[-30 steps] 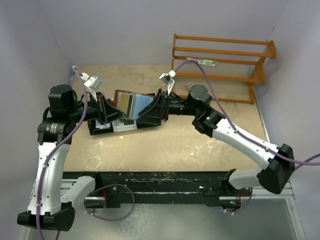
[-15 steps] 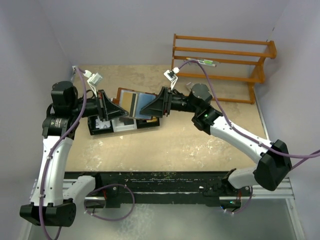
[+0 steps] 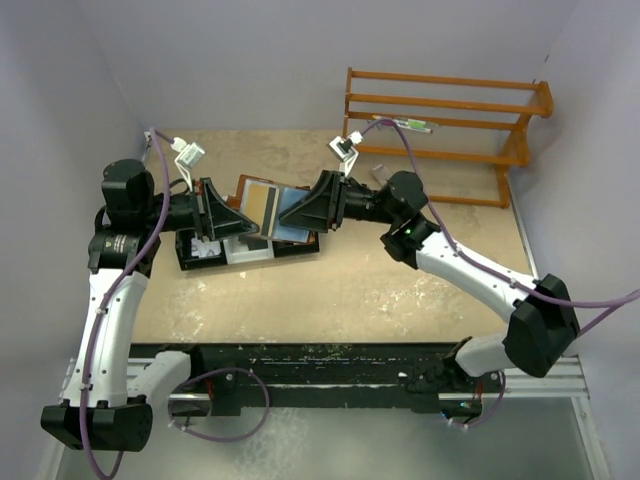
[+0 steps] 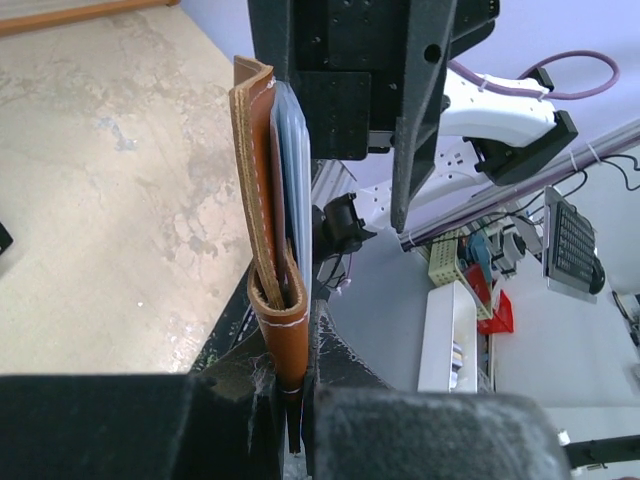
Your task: Take the credit cards out of the card holder
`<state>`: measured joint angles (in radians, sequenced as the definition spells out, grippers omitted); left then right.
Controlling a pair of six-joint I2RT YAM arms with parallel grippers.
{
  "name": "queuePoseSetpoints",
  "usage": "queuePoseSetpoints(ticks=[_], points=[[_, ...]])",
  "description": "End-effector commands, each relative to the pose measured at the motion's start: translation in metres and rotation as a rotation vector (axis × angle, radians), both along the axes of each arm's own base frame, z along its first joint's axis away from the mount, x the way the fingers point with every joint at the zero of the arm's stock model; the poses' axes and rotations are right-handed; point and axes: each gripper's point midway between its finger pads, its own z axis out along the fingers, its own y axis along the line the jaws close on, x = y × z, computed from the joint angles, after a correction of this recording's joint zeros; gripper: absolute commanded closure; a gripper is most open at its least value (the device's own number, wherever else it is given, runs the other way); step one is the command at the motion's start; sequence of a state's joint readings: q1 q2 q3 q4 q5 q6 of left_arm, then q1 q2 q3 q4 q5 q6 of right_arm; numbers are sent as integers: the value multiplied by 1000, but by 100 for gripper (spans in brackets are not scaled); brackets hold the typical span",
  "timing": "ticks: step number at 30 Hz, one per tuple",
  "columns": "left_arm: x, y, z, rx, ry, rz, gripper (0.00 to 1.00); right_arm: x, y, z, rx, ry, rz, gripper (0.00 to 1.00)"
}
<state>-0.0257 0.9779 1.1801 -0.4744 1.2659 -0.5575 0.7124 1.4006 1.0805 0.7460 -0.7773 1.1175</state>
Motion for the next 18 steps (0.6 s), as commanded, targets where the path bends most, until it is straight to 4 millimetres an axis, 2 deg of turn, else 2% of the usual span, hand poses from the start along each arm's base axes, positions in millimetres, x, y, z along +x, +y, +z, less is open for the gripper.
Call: queuePoseSetpoints(ticks=[1,12,15,18], points=[[-23,-1,17,-23,-88,-102,100,-4,-2,33,110,-59,32,46],[-21,-1,10,-8,-89,-88,100,-9,5,39,148,-43,80,69],[-21,0,6,0,-82,-91,100,-9,8,39,151,-38,82,72],[-25,-1,8,-6,-87,-117,93,-8,10,39,156,-34,86,73]])
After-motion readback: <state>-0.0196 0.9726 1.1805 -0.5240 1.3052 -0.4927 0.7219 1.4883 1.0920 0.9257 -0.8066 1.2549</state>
